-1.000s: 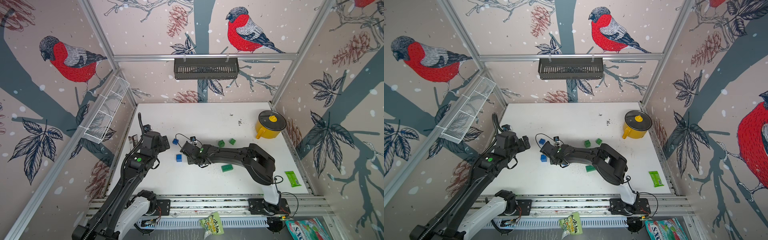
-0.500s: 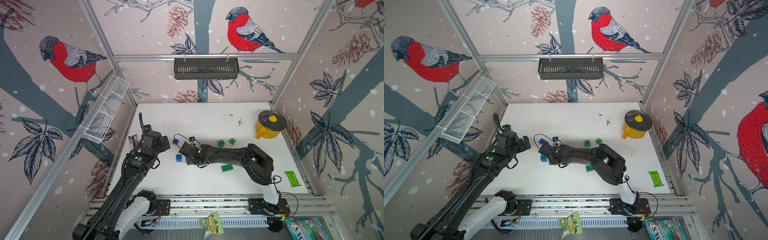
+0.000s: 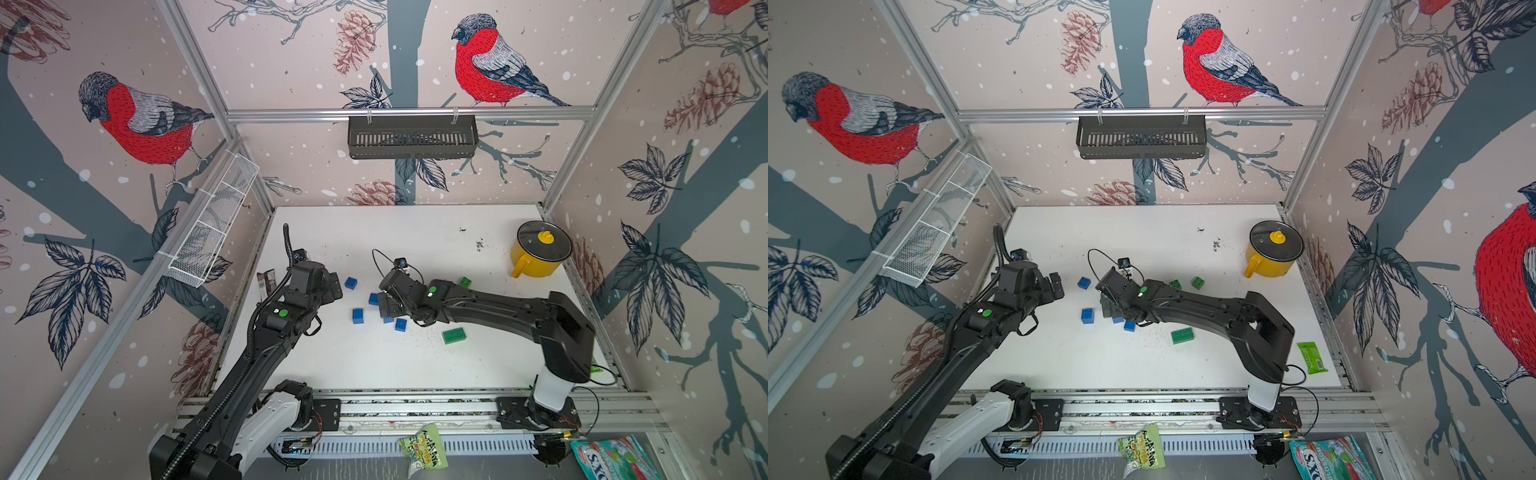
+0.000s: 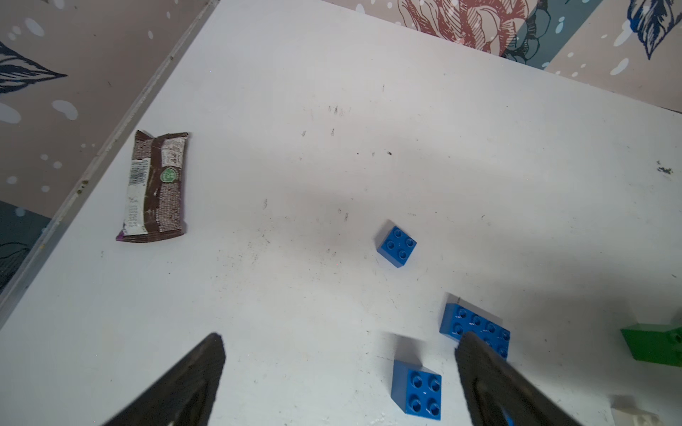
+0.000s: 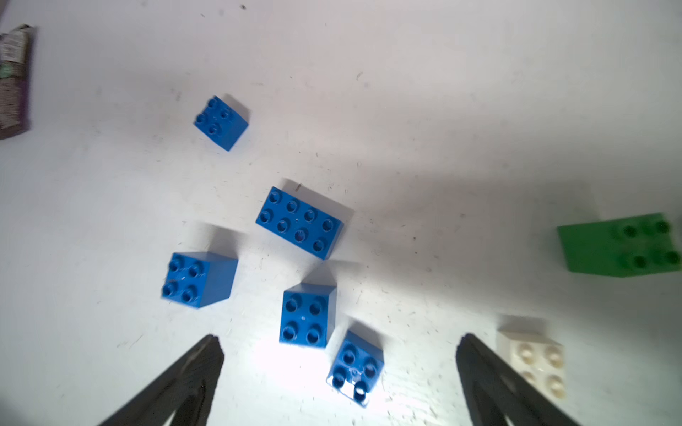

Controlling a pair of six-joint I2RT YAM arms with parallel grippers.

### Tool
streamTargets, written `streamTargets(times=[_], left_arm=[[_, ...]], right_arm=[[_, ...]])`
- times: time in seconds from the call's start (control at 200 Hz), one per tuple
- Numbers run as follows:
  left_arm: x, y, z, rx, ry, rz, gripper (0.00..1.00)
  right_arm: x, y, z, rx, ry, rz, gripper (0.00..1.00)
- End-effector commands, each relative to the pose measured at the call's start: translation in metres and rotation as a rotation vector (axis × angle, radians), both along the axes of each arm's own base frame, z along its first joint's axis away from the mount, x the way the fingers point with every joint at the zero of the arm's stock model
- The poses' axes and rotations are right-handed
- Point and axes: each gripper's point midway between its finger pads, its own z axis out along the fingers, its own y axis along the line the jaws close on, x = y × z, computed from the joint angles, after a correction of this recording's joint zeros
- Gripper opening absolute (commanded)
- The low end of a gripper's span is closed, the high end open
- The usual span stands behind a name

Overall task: Assemble the letter h with lego
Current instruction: Place the lego brick at the center of the board, then pick up the lego brick from the center of the board.

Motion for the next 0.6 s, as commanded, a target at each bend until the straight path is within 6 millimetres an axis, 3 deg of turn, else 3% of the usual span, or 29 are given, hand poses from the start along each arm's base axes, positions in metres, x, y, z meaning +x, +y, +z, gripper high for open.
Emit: streamTargets(times=[0.0,0.105,0.285,0.47,0.55,0.59], left_arm=[[0.009,-0.023,0.006,-0.043,-0.025,-0.125,0.98],[0.013,-0.036,-0.001,-0.085,0.0,-0.169,0.98],[0.018,-0.061,-0.022,-0.064,0.107,-0.229,0.98],[0.028,-0.098,-0.038,-0.01,0.199,-0.295,0.98],[0.026,-0.107,-0.063,0.025,0.305,-0.304,0.98],[0.032,-0.113,-0.065,0.039,0.325,-0.303,0.98]], right_arm=[[0.018,-0.019,0.028,0.003,-0.113,0.033,0.99],[0.027,-0.049,0.036,0.046,-0.134,0.017,0.99],[0.039,-0.1,0.034,0.058,-0.172,-0.051,1.0],[0.042,-0.128,0.029,0.065,-0.227,-0.087,0.99],[0.04,-0.135,0.022,0.079,-0.25,-0.097,1.0],[0.039,-0.135,0.016,0.092,-0.24,-0.098,1.0]])
